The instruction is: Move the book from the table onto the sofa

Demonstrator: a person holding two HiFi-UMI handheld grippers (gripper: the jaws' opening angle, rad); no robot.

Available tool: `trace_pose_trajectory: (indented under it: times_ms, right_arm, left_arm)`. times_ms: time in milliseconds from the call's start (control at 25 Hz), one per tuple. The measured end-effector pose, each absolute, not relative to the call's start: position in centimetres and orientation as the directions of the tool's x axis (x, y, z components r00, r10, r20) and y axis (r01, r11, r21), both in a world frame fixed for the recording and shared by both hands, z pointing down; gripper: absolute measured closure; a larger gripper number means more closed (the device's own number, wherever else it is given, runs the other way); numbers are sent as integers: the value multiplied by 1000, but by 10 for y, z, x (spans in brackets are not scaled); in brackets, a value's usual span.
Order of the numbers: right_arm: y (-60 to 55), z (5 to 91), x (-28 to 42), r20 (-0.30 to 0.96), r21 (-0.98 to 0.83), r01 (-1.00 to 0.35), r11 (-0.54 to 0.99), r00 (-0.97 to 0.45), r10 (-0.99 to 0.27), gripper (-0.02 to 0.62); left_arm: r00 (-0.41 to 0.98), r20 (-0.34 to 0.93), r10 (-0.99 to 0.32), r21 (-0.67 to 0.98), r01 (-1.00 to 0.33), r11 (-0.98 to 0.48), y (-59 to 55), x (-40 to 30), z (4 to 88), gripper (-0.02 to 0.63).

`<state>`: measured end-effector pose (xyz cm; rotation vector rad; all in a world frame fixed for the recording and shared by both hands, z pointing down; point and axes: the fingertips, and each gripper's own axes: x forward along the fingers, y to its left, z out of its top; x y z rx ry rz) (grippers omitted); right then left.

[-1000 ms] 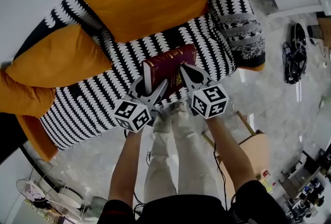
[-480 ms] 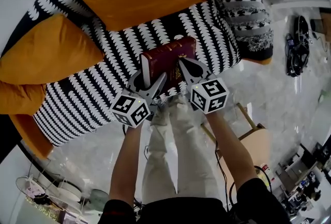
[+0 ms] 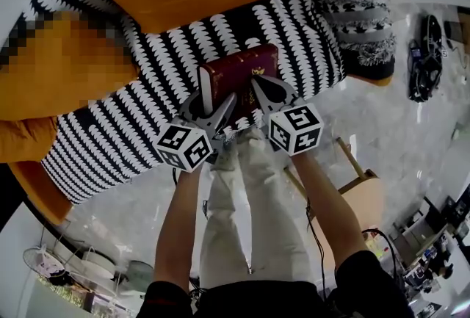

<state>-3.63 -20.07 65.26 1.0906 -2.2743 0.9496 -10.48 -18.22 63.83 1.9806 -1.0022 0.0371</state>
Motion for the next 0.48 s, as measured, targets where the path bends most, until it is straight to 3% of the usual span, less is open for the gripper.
trace_pose_trajectory:
  times_ms: [480]
  right_arm:
    - [-194, 676, -24, 649, -395, -811, 431, -578, -494, 578]
  left_arm:
    - [677, 406, -614, 710, -656, -255, -176, -92, 662, 367]
